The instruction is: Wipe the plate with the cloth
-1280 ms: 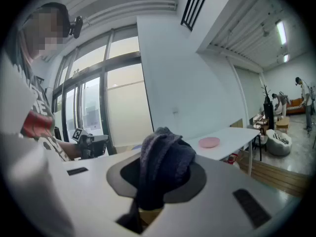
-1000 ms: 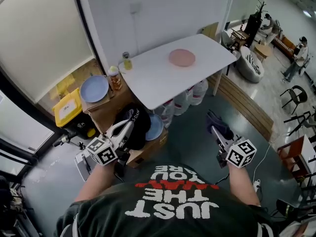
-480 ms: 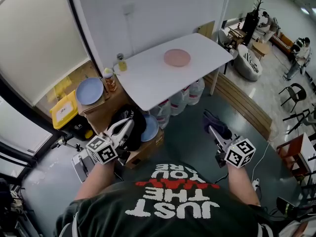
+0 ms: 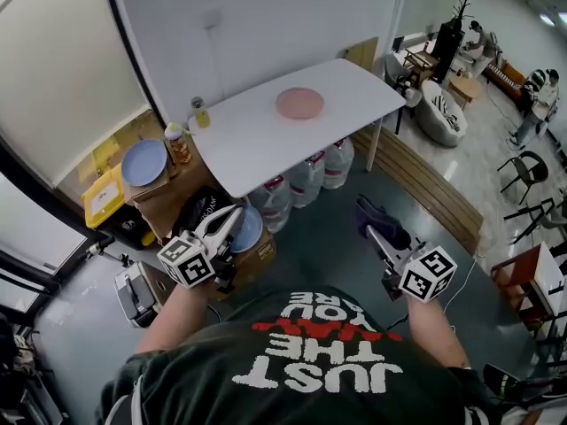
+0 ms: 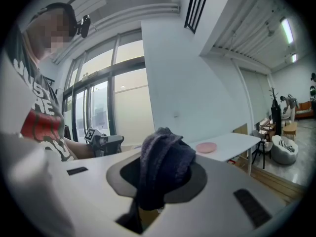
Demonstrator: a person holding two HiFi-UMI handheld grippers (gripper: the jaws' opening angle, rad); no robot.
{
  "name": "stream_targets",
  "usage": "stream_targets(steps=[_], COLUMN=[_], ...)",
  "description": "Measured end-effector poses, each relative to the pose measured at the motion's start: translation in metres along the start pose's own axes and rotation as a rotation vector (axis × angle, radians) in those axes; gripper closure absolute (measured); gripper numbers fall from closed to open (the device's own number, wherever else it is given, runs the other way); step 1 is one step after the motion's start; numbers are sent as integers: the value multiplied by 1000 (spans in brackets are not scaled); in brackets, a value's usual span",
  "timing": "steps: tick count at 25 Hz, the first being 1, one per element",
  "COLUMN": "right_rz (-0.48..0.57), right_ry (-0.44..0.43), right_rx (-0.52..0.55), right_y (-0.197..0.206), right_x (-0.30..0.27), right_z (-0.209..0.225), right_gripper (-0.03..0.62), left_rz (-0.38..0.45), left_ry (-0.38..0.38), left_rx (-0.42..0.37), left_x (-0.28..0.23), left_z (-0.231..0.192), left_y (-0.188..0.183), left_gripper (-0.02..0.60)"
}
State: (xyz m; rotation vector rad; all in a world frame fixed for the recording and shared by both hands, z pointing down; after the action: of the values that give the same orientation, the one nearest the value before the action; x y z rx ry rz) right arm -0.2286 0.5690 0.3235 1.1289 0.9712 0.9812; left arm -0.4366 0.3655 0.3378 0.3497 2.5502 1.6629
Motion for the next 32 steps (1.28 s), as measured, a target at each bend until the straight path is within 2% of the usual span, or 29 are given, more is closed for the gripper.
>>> stream_targets(steps=[6, 12, 17, 22, 25, 28, 32], right_rz=[-13, -21, -24, -11, -27, -54, -100], right_ry=[-10, 2, 20, 40, 45, 20, -46], right_rx=[-15, -38, -30, -4, -10, 8, -2], right_y=[4, 8, 2, -26, -57, -84, -91], right_x=[17, -4, -57, -140, -192, -238, -286], right_z=[38, 93, 167, 268, 323, 366, 423], right_gripper=[519, 520, 520, 519, 519, 520, 519], left_rz=[-28, -26, -40, -47, -79, -91, -117], left_ry=[0, 8, 42, 63, 34, 4, -81], left_rx=[10, 20, 29, 87, 103, 113, 147], left_x=[-43, -99, -181, -287, -347, -387, -422], left_z=[16, -23, -87, -186, -242, -281, -321], left_y=[18, 16, 16, 8, -7, -19, -9], left_gripper=[575, 575, 575, 575, 575, 575, 575])
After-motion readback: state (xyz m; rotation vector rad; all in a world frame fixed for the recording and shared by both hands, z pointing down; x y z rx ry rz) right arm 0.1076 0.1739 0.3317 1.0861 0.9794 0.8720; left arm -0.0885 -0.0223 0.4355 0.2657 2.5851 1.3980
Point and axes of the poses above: the fingertips, and each gripper's own axes: x backward along the fingers, z to its right, y out of its underside, the point moved 1 cm from there along x, backward along the fingers, and after that the axes turned 7 degrees about -y, right-handed, at the moved point
